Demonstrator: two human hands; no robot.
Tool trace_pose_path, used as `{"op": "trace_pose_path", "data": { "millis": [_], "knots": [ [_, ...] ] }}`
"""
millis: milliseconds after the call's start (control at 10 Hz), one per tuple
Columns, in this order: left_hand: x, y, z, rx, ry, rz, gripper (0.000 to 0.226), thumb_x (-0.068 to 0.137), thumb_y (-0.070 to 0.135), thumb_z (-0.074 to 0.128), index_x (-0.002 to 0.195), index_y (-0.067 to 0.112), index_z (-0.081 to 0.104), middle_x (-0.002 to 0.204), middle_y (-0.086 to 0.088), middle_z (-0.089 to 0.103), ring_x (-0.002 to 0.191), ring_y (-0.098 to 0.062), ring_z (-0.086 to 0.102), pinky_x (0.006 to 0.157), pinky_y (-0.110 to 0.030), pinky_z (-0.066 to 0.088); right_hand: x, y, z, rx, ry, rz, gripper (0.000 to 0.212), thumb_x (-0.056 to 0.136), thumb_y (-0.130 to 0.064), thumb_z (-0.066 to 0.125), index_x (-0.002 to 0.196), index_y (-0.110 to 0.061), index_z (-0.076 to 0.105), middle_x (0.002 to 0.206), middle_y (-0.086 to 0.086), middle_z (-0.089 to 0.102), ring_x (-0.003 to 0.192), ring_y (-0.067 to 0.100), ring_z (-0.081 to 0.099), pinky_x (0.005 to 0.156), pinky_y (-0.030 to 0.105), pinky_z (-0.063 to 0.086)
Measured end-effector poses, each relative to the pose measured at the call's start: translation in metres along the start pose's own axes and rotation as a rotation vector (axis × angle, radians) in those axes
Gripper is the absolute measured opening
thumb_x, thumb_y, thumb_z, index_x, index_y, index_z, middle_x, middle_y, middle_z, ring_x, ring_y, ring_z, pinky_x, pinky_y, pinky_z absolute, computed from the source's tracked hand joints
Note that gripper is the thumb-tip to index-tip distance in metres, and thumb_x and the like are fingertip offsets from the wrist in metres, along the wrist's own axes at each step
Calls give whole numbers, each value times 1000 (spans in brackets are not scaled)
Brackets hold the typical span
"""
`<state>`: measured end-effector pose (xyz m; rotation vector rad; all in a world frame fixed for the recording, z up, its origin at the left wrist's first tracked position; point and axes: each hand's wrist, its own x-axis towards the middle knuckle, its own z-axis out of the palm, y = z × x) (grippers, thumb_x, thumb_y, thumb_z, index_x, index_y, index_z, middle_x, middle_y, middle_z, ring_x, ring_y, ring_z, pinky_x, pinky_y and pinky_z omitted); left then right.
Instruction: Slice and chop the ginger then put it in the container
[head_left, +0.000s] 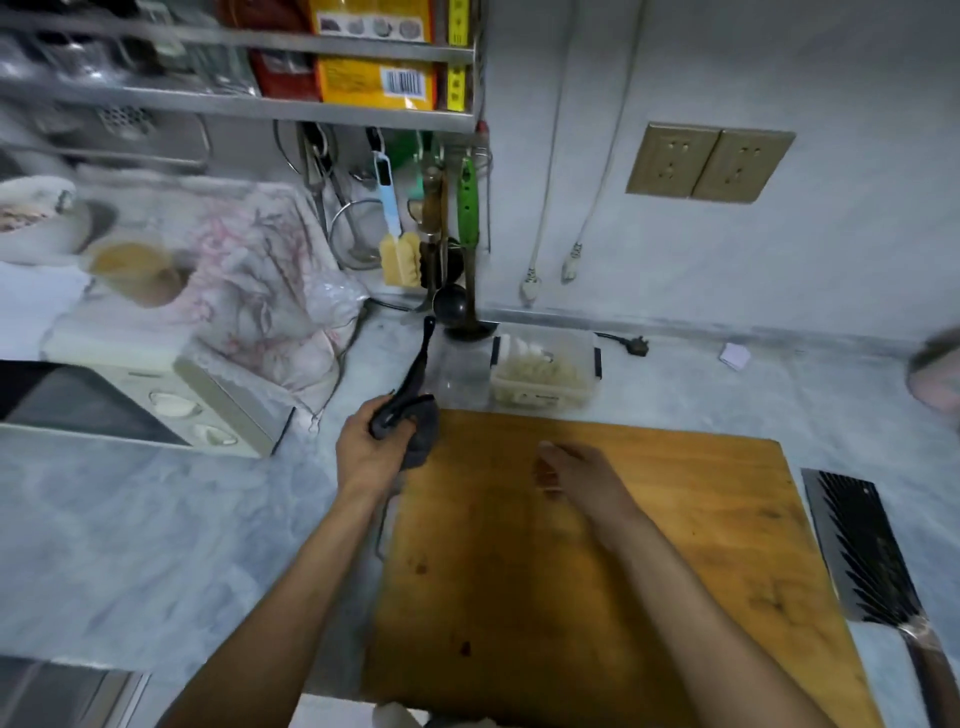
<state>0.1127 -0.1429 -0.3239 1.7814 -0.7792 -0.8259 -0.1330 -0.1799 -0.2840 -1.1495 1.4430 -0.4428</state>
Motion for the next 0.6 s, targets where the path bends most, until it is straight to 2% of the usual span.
{"op": "trace_pose_path", "data": {
  "millis": [100, 200, 300, 400, 500, 600],
  "knots": [
    [46, 6, -15, 268, 49, 197, 29, 86, 19, 70, 114, 17, 67, 98, 3, 68, 86, -14, 60, 67, -21, 43, -2, -14, 18, -8, 30, -48, 28, 104, -27, 53, 91, -10, 71, 92, 10, 73, 90, 25, 69, 85, 39, 55],
    [91, -13, -20, 609, -78, 292, 44, 85, 42, 65, 120, 16, 65, 102, -11, 68, 90, -26, 64, 72, -33, 51, -2, -28, 36, -24, 41, -99, 26, 104, -25, 54, 83, -17, 67, 89, 7, 70, 93, 26, 69, 88, 42, 56],
    [110, -33, -22, 870, -174, 209, 47, 86, 42, 67, 121, 12, 65, 110, -18, 63, 103, -37, 61, 86, -43, 51, -1, -37, 50, -75, 52, -145, 25, 101, -19, 58, 78, -22, 66, 78, 0, 66, 80, 19, 64, 84, 40, 56],
    [100, -28, -25, 683, -137, 283, 37, 86, 31, 65, 113, 7, 70, 107, -18, 67, 97, -34, 65, 81, -39, 54, 0, -45, 52, -181, 48, -227, 27, 98, -17, 63, 72, -25, 62, 66, -8, 60, 62, 7, 55, 63, 23, 46],
    [75, -8, -32, 579, -178, 343, 27, 90, 20, 66, 115, 9, 71, 112, -11, 69, 99, -25, 65, 84, -27, 49, -6, -54, 46, -340, 6, -304, 14, 95, -19, 65, 82, -22, 68, 82, -2, 68, 74, 10, 62, 65, 20, 46],
    [53, 30, -39, 578, -329, 423, 19, 90, 14, 67, 109, 13, 73, 104, -4, 72, 91, -13, 65, 76, -15, 43, -16, -69, 27, -506, 58, -422, 10, 94, -15, 65, 87, -20, 70, 93, -1, 71, 84, 10, 63, 65, 10, 45]
  ]
}}
